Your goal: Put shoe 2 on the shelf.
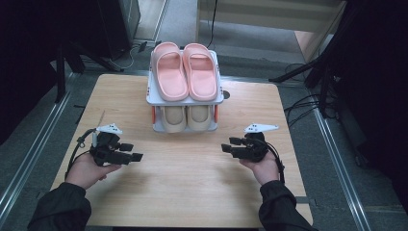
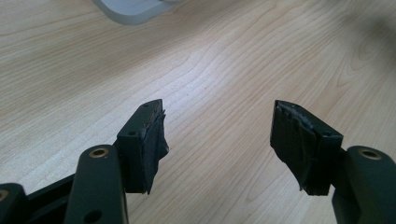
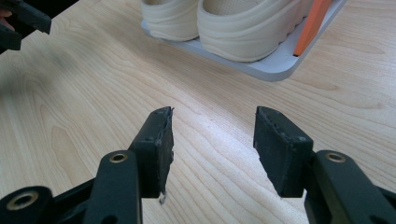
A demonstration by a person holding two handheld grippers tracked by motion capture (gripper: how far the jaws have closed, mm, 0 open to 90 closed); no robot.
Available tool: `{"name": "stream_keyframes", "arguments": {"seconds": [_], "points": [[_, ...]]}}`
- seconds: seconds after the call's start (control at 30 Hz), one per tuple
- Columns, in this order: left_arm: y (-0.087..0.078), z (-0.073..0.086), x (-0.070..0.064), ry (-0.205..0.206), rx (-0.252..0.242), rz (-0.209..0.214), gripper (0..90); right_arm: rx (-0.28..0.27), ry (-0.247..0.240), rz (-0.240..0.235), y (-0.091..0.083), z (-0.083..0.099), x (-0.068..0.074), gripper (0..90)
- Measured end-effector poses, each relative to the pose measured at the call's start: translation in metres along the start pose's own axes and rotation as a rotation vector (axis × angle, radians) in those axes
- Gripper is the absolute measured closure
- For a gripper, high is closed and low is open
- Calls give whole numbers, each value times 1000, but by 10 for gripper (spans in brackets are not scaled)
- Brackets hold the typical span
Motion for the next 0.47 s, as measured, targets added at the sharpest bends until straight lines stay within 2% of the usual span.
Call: {"name": "stream_keyframes", "arguments": {"seconds": [0.47], "points": [[2, 0, -1, 10, 1, -2, 339, 5, -5, -2, 1, 0, 0, 479]]}}
Point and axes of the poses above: each handheld gripper's, and its own axes: y roughly forward along the jaws, z roughly out of its underside, x roughly to its left, the point moved 2 cm from there along y, roughly forward along the jaws, and after that the axes turned 15 degrees about -y, right-handed, at the moved point
